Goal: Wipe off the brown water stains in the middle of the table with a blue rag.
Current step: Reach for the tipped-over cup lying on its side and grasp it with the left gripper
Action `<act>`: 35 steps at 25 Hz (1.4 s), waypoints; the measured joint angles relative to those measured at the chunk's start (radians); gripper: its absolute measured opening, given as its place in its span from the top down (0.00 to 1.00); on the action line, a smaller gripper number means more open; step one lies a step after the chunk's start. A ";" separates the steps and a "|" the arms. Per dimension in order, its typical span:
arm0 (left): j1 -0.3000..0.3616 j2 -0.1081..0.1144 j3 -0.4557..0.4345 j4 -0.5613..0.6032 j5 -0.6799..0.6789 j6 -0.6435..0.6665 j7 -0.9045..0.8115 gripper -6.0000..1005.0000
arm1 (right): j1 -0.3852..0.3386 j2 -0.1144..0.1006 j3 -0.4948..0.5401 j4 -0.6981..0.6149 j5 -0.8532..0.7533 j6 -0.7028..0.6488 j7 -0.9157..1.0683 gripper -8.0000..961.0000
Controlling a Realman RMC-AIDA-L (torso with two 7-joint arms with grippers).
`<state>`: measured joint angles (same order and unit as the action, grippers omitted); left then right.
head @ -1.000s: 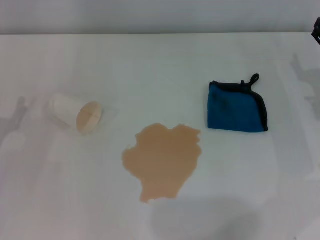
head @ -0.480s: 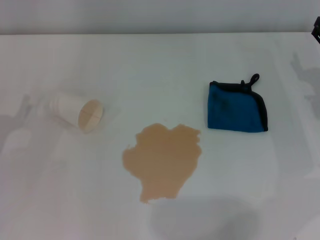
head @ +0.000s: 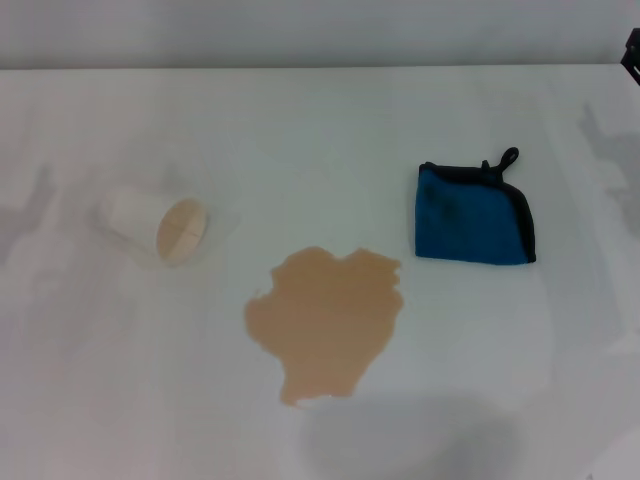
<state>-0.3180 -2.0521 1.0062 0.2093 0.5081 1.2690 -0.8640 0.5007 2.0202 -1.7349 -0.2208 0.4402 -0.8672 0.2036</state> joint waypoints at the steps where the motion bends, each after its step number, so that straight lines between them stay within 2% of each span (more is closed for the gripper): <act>1: -0.005 0.010 0.001 0.011 0.022 0.000 -0.017 0.13 | 0.000 0.000 0.000 0.000 0.000 0.001 0.000 0.09; 4: -0.025 0.064 0.001 0.065 0.146 -0.002 -0.130 0.13 | 0.001 0.000 0.011 0.000 0.000 0.001 0.000 0.09; 5: -0.036 0.092 0.001 0.095 0.212 -0.002 -0.194 0.13 | 0.002 0.000 0.017 0.000 0.000 0.001 0.000 0.09; 7: -0.049 0.130 0.002 0.147 0.320 -0.002 -0.294 0.13 | 0.002 0.000 0.023 0.000 0.000 0.002 0.000 0.09; 10: -0.053 0.169 0.002 0.268 0.484 -0.002 -0.412 0.13 | 0.002 0.000 0.025 0.000 0.000 0.001 -0.001 0.09; 14: -0.051 0.203 -0.006 0.443 0.690 0.001 -0.523 0.13 | 0.004 0.000 0.027 0.000 0.000 0.001 -0.001 0.09; 19: -0.082 0.256 -0.008 0.602 0.905 0.002 -0.570 0.13 | 0.009 -0.003 0.028 0.000 0.000 -0.002 -0.001 0.09; 22: -0.117 0.277 -0.009 0.687 1.067 0.005 -0.561 0.13 | 0.012 -0.003 0.029 0.000 0.000 0.000 -0.001 0.09; 25: -0.173 0.286 -0.009 0.730 1.222 0.007 -0.535 0.13 | 0.012 -0.003 0.031 0.000 0.000 0.001 -0.001 0.09; 30: -0.271 0.295 -0.009 0.736 1.360 0.030 -0.496 0.13 | 0.012 -0.002 0.043 0.001 0.000 0.002 -0.001 0.09; 35: -0.375 0.298 -0.006 0.737 1.562 0.112 -0.496 0.13 | 0.015 -0.002 0.067 0.001 0.000 0.004 -0.001 0.09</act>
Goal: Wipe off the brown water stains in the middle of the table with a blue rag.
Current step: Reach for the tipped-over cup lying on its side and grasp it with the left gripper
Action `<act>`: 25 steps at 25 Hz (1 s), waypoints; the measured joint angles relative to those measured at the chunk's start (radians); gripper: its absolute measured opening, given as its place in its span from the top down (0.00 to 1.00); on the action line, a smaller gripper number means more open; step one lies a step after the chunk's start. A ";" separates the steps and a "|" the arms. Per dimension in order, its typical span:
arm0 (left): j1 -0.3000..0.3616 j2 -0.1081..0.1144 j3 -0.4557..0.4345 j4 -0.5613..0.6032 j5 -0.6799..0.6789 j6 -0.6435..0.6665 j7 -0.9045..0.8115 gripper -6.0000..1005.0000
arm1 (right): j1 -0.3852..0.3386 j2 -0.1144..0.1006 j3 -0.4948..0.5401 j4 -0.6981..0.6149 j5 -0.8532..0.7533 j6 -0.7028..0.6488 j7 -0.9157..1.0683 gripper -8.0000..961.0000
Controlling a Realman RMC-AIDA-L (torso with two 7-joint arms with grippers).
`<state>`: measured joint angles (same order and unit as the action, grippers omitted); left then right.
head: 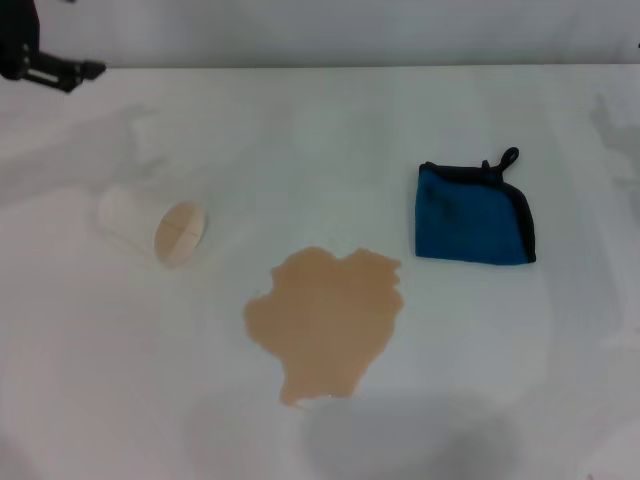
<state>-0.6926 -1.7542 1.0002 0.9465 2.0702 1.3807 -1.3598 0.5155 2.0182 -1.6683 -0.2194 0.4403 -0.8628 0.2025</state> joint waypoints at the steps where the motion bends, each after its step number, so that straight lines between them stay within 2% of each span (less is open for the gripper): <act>1: -0.017 -0.001 0.002 0.001 0.035 0.019 0.000 0.13 | 0.000 0.000 0.010 0.000 0.000 0.001 0.000 0.09; 8: -0.100 -0.009 0.018 0.002 0.214 0.132 0.051 0.13 | 0.005 0.002 0.062 0.002 0.000 0.009 0.000 0.09; 11: -0.132 -0.007 0.053 0.003 0.275 0.174 0.062 0.13 | 0.007 0.001 0.076 0.002 0.000 0.020 -0.001 0.09; 18: -0.155 -0.014 0.143 -0.002 0.330 0.204 0.087 0.13 | 0.023 0.001 0.151 0.005 -0.001 0.100 -0.064 0.09; 22: -0.154 -0.030 0.147 -0.014 0.355 0.202 0.128 0.13 | 0.023 0.009 0.142 0.007 -0.007 0.101 -0.069 0.09; 23: -0.150 -0.055 0.147 -0.039 0.394 0.197 0.150 0.13 | 0.023 0.009 0.142 0.007 -0.007 0.101 -0.069 0.09; 25: -0.150 -0.069 0.148 -0.056 0.414 0.190 0.160 0.13 | 0.020 0.010 0.129 0.004 -0.008 0.101 -0.067 0.09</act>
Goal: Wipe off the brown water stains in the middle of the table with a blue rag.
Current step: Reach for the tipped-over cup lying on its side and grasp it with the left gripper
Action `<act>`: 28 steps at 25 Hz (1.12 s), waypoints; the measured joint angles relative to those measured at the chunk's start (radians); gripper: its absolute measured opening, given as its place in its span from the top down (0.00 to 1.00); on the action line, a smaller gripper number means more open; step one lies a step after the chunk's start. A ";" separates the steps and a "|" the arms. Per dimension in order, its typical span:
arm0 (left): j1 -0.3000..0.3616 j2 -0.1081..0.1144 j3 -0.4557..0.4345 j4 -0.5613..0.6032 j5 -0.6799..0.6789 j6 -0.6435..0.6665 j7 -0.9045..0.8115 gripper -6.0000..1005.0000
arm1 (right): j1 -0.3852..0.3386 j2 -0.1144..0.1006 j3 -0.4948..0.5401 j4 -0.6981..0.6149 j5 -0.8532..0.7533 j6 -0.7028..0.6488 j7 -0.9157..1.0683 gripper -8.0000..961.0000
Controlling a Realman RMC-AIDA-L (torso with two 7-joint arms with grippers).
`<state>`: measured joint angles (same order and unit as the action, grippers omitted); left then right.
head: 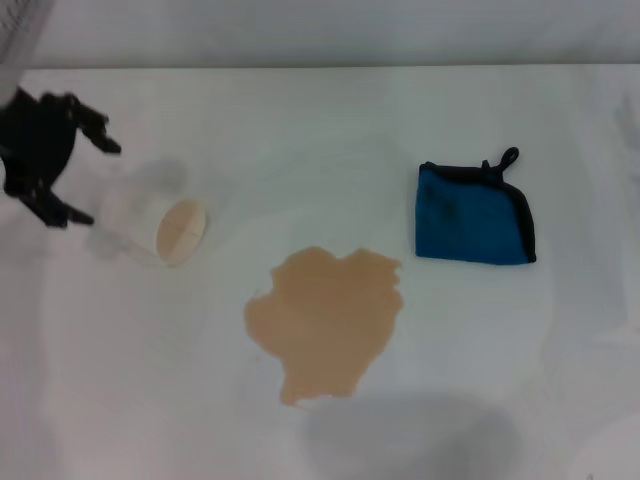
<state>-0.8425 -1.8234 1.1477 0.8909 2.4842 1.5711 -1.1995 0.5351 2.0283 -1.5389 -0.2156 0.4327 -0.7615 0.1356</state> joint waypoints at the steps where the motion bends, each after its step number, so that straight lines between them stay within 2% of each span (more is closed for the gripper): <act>1: 0.000 -0.011 0.000 -0.012 0.012 -0.010 0.008 0.13 | -0.002 0.000 -0.004 0.000 0.000 0.000 0.001 0.09; 4: -0.002 -0.051 0.000 -0.052 0.048 -0.069 0.036 0.13 | -0.009 0.000 -0.008 -0.001 0.000 0.000 0.004 0.09; 8: 0.002 -0.081 -0.001 -0.076 0.066 -0.147 0.063 0.13 | -0.011 0.000 -0.009 0.000 0.000 0.000 0.003 0.09; 13: -0.003 -0.090 -0.007 -0.093 0.061 -0.203 0.085 0.13 | -0.007 -0.002 -0.009 0.000 0.000 -0.001 0.002 0.09; 19: -0.035 -0.105 -0.002 -0.170 0.063 -0.244 0.110 0.13 | -0.009 -0.005 -0.006 0.000 0.005 -0.003 0.002 0.09; 28: -0.049 -0.113 0.001 -0.260 0.066 -0.324 0.134 0.13 | -0.014 -0.007 0.000 0.005 0.006 -0.004 0.005 0.09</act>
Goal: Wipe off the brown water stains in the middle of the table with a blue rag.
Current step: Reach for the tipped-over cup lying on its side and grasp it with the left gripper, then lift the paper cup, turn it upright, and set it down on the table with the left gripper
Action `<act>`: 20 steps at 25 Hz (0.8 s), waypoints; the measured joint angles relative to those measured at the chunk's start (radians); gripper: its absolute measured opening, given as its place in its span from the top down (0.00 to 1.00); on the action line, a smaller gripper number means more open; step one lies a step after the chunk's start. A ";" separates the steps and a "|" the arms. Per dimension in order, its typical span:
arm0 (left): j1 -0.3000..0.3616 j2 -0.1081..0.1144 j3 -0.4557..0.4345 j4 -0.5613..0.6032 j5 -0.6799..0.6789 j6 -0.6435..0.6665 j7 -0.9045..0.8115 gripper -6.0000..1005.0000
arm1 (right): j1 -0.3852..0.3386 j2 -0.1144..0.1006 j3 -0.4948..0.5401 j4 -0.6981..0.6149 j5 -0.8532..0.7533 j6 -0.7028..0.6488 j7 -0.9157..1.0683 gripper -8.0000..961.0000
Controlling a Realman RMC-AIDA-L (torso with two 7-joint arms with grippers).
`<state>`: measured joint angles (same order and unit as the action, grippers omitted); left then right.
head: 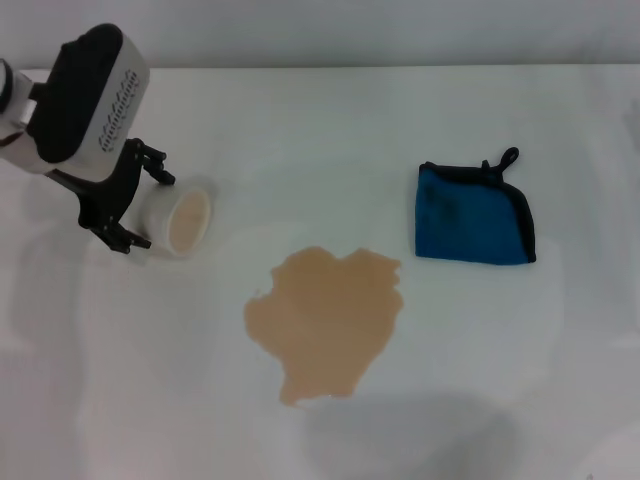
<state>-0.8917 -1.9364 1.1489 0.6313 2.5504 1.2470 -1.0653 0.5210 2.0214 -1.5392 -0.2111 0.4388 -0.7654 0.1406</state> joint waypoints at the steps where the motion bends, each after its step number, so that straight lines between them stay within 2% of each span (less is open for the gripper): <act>1: 0.000 -0.003 -0.001 -0.011 0.000 -0.016 0.005 0.13 | -0.001 0.000 0.000 0.000 0.000 0.000 0.000 0.09; 7: 0.007 -0.018 -0.008 -0.046 -0.008 -0.084 0.011 0.14 | -0.003 0.000 -0.001 0.000 0.000 -0.001 0.000 0.09; 15: 0.014 -0.027 -0.028 -0.059 -0.012 -0.103 0.004 0.14 | -0.003 0.001 -0.005 -0.004 -0.001 0.000 0.001 0.09; 18: 0.023 -0.037 -0.076 -0.050 -0.013 -0.121 0.011 0.15 | -0.003 0.002 -0.006 -0.003 -0.002 0.001 0.001 0.09; 20: 0.028 -0.044 -0.119 -0.044 -0.014 -0.124 0.017 0.20 | -0.003 0.003 -0.007 -0.002 -0.002 0.002 0.001 0.09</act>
<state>-0.8642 -1.9805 1.0296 0.5874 2.5362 1.1230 -1.0481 0.5184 2.0243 -1.5459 -0.2128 0.4369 -0.7635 0.1419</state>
